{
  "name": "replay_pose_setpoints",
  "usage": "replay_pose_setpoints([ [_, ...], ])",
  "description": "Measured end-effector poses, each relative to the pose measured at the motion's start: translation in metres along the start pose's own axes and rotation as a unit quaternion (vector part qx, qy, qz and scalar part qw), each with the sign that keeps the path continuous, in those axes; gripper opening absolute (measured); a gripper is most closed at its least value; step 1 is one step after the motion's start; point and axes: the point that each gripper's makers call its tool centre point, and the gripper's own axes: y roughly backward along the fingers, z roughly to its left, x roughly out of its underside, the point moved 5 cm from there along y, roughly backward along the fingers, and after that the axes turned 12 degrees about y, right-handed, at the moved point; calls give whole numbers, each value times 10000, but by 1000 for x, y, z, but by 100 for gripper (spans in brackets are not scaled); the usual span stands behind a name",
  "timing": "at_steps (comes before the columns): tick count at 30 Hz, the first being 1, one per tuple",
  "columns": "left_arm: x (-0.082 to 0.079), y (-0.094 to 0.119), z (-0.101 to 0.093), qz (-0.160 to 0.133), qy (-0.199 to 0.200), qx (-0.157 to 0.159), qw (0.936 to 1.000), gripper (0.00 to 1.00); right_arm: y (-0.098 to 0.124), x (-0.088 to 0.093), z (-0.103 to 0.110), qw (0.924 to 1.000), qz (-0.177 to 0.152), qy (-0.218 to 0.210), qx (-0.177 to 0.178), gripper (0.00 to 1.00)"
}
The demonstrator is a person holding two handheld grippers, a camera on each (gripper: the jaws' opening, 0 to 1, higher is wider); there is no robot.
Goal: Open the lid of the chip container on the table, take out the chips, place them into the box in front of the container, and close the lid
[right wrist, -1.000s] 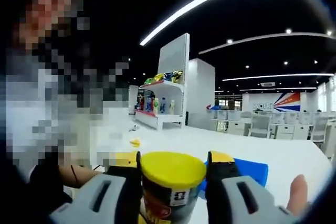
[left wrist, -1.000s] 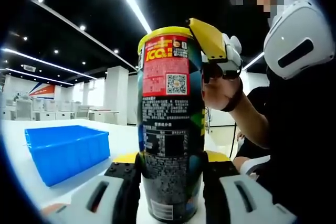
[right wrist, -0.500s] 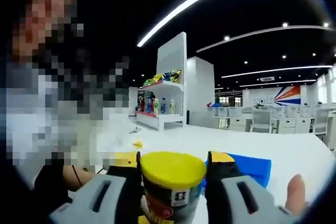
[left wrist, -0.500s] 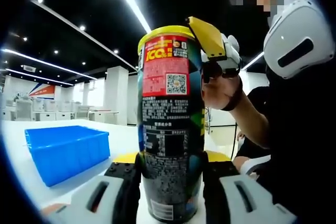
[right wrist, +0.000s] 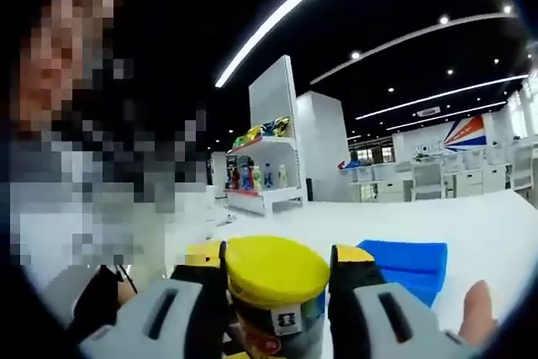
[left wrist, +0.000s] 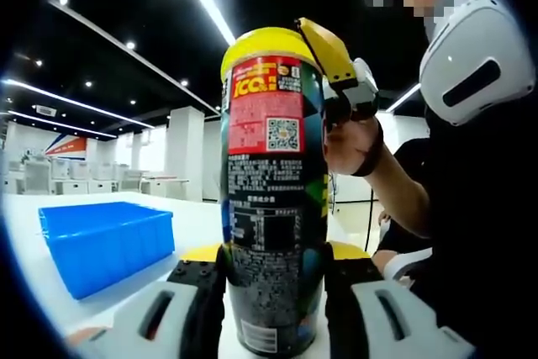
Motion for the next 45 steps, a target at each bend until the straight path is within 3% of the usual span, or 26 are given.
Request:
replay_pose_setpoints([
  [10,1,1,0,-22,34,-7,10000,47,3,-8,-5,9996,-223,77,128,41],
  [23,1,1,0,-18,26,-19,10000,47,6,-15,-14,9995,-183,153,229,41],
  [35,1,0,-1,-17,26,-27,10000,47,28,-33,-37,9965,-272,317,729,41],
  [45,1,0,0,-15,14,-34,10000,47,49,-40,-56,9935,-391,58,1071,41],
])
